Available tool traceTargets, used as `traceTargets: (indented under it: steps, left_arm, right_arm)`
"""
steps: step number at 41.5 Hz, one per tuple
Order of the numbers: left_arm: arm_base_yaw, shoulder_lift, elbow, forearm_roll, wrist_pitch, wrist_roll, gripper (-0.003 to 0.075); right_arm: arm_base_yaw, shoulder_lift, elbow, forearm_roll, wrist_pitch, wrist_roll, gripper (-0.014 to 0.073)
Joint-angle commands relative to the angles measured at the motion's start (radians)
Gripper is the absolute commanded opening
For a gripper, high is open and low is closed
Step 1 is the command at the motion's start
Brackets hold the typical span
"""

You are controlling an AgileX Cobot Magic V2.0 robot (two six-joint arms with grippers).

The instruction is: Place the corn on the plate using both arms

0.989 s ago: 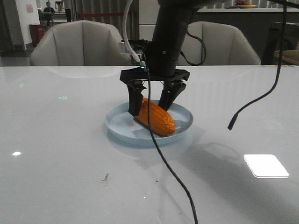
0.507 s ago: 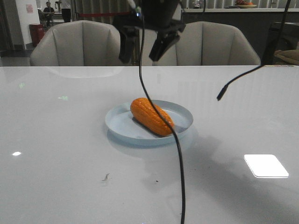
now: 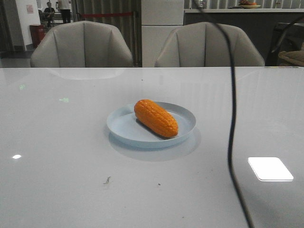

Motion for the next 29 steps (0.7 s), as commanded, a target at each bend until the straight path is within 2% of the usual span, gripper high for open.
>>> traceTargets:
  steps: [1, 7, 14, 18, 21, 29]
  left_arm:
    - [0.002, -0.006, -0.029, -0.007, -0.071, 0.000, 0.0088]
    - [0.002, -0.006, -0.029, -0.007, -0.071, 0.000, 0.0088]
    - [0.002, -0.006, -0.029, -0.007, -0.071, 0.000, 0.0088]
    - [0.002, -0.006, -0.029, -0.007, -0.071, 0.000, 0.0088]
    - [0.002, -0.006, -0.029, -0.007, -0.071, 0.000, 0.0088]
    - [0.002, -0.006, -0.029, -0.007, -0.071, 0.000, 0.0088]
  right_arm:
    - [-0.054, -0.146, -0.035, -0.007, 0.080, 0.003, 0.0625]
    - [-0.142, -0.242, -0.018, 0.009, 0.080, 0.003, 0.0625]
    - [-0.255, -0.380, 0.159, 0.012, 0.079, 0.002, 0.0625]
    - [-0.314, -0.475, 0.335, 0.013, 0.039, -0.006, 0.0625]
    - [-0.355, -0.574, 0.509, 0.020, -0.047, -0.006, 0.0625]
    - [-0.419, -0.878, 0.998, 0.021, -0.355, -0.006, 0.0625]
